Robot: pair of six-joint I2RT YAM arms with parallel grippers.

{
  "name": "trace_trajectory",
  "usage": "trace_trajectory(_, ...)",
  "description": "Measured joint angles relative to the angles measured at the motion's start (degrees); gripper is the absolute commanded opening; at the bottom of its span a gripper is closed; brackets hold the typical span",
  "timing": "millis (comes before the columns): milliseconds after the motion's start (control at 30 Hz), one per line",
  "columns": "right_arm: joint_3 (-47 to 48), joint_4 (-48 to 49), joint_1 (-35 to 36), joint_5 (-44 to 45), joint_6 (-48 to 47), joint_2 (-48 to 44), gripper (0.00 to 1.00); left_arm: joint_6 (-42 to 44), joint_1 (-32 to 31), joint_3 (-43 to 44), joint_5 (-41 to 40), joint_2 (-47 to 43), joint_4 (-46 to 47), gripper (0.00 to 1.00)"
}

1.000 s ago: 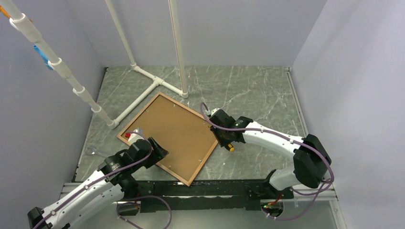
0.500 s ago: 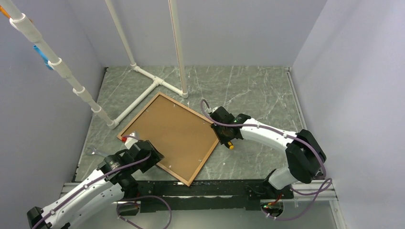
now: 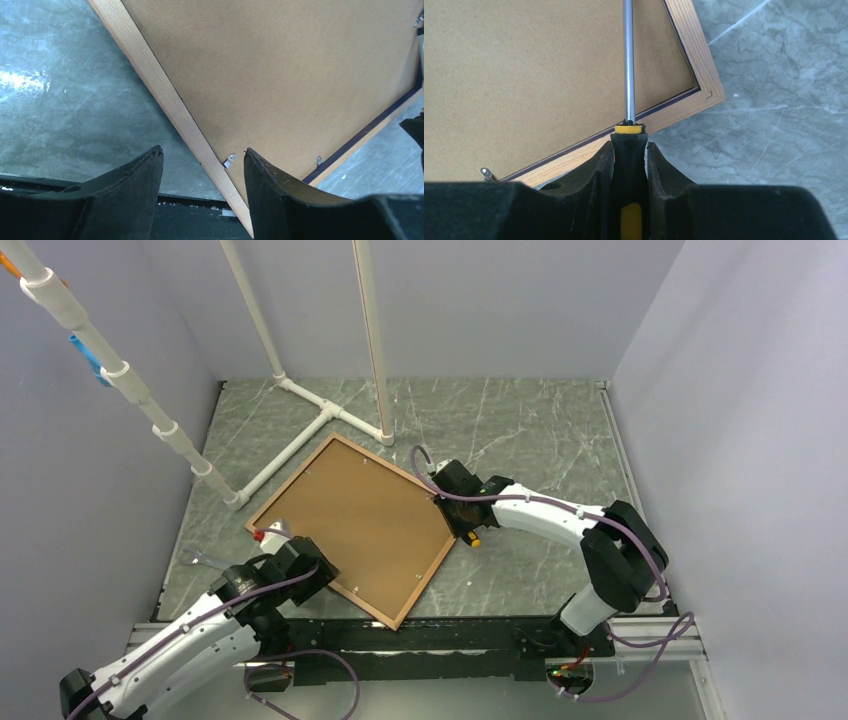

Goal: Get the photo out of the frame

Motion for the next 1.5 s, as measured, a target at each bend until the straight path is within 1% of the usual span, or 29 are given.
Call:
trace_trajectory(233, 0.2, 2.3, -0.2, -0.1, -1.2, 1.2, 0.0, 0.1, 0.0, 0.0, -0.8, 4.7, 0.4, 0.64)
trace_trajectory(600, 0.0, 4.6, -0.7, -0.9, -3.2, 1.9, 0.0, 0.1, 0.0, -0.5, -1.5, 6.1, 1.8, 0.65)
trace_trajectory(833, -2.4, 9.1, -0.8, -2.6, -5.4, 1.9, 0.0, 0.1, 0.0, -0.5, -1.5, 7.6, 2.4, 0.65)
trace_trajectory(1067, -2.8, 10.8, -0.8, -2.6, -7.5, 2.0, 0.0, 0.1, 0.0, -0.5, -2.0, 7.8, 3.0, 0.64)
trace_trajectory(1300, -2.8, 11.3, -0.8, -1.2, -8.4, 2.2, 0.0, -0.7, 0.0, -0.5, -2.4, 11.7, 3.5, 0.64)
trace_trajectory(1500, -2.8, 11.4, -0.7, -0.8, -8.6, 2.2, 0.0, -2.1, 0.0, -0.5, -2.5, 12.7, 3.4, 0.59)
